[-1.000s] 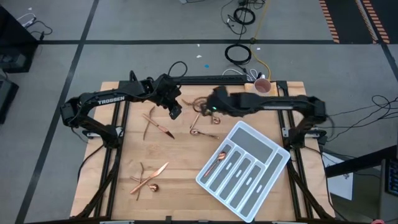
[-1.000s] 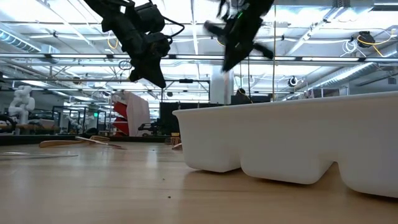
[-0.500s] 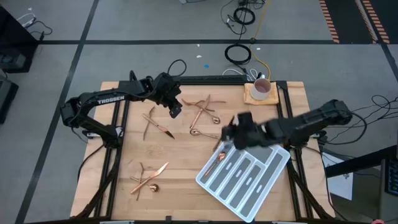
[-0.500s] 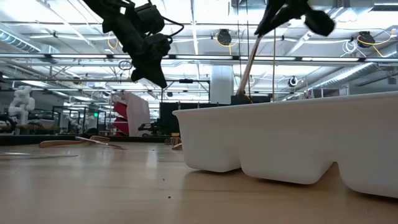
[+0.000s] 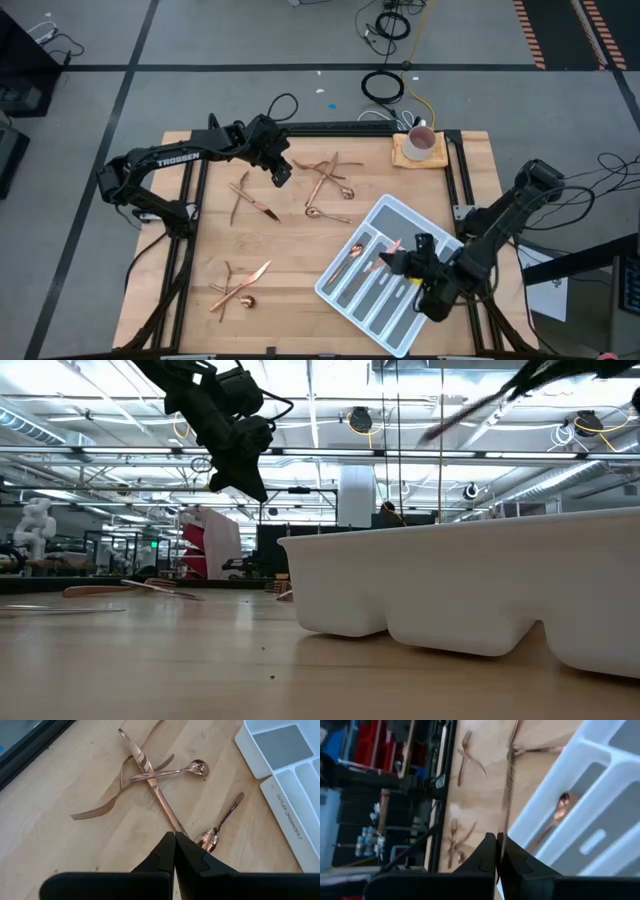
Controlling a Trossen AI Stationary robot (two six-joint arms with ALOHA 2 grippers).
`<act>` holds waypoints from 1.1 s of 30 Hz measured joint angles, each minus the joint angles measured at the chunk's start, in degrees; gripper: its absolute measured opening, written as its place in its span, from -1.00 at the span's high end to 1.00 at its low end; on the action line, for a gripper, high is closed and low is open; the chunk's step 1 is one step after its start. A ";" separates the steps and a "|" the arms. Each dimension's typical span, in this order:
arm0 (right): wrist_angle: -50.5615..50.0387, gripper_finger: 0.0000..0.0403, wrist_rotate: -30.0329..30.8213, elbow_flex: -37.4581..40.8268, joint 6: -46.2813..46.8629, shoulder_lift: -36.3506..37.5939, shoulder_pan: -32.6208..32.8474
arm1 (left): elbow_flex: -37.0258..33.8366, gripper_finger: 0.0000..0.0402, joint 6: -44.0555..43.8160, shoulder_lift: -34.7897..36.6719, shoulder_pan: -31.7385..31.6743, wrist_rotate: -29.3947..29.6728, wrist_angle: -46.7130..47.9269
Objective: Sort silverware
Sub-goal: Put the gold table knife into the cutlery tray
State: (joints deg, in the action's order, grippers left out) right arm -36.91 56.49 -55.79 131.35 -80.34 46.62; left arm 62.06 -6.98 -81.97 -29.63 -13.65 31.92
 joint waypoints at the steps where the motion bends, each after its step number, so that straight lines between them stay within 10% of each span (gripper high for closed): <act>1: 1.00 1.00 -0.17 1.02 0.07 -0.05 -0.51 | 0.00 0.96 0.00 0.00 0.00 0.00 0.00; 33: 23.39 1.00 -20.13 16.00 -12.08 -0.99 -9.71 | -0.02 0.96 0.42 0.02 -0.02 0.48 -1.53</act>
State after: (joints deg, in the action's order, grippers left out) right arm -13.52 36.36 -39.79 119.27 -81.33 36.91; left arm 62.04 -6.57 -81.95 -29.65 -13.17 30.39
